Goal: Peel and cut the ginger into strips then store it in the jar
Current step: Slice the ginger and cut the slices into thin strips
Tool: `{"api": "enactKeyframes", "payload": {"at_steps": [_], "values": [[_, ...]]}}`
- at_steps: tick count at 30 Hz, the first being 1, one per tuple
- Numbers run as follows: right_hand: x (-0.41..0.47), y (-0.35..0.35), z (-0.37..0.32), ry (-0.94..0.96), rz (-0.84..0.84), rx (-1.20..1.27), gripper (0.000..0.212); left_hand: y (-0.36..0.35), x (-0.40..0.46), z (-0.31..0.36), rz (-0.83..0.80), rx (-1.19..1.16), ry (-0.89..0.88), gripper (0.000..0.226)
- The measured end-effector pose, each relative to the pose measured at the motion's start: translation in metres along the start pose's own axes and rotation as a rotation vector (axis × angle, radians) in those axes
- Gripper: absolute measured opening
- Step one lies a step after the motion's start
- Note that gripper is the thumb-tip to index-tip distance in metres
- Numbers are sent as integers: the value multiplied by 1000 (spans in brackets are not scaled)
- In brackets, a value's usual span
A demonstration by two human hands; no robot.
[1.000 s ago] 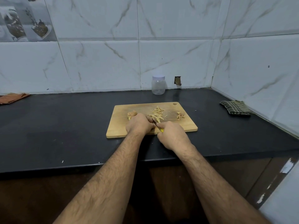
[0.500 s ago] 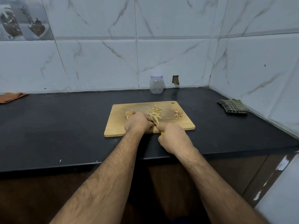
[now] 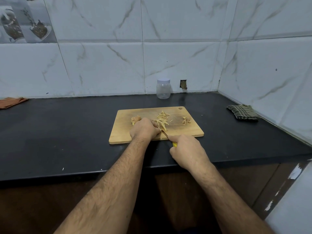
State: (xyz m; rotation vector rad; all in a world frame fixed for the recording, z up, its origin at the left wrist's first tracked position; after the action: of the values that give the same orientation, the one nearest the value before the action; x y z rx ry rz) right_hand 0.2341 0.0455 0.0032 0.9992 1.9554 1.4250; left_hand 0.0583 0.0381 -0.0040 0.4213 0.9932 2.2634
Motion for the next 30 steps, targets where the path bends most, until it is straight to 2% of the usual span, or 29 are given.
{"api": "enactKeyframes", "payload": {"at_steps": [11, 18, 23, 30], "values": [[26, 1, -3, -15, 93, 30, 54, 1, -2, 0, 12, 4, -34, 14], [23, -1, -5, 46, 138, 87, 51, 1, -4, -4, 29, -41, -68, 11], [25, -4, -6, 76, 97, 44, 50, 3, -9, -7, 56, -75, -95, 21], [41, 5, -1, 34, 129, -17, 50, 8, -13, -15, 133, -186, -135, 16]]}}
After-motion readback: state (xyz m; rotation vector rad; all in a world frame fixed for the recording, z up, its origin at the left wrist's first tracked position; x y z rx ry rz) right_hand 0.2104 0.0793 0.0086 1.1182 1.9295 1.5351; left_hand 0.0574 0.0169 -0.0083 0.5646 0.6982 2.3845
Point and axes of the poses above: each hand's wrist, its own x-axis towards the middle knuckle, its own y-axis out of the back of the hand, z = x × y, the point moved 6 cm from there along x, towards the middle knuckle, and after that the axes turned 7 degrees about -x, right-handed, at the moved point
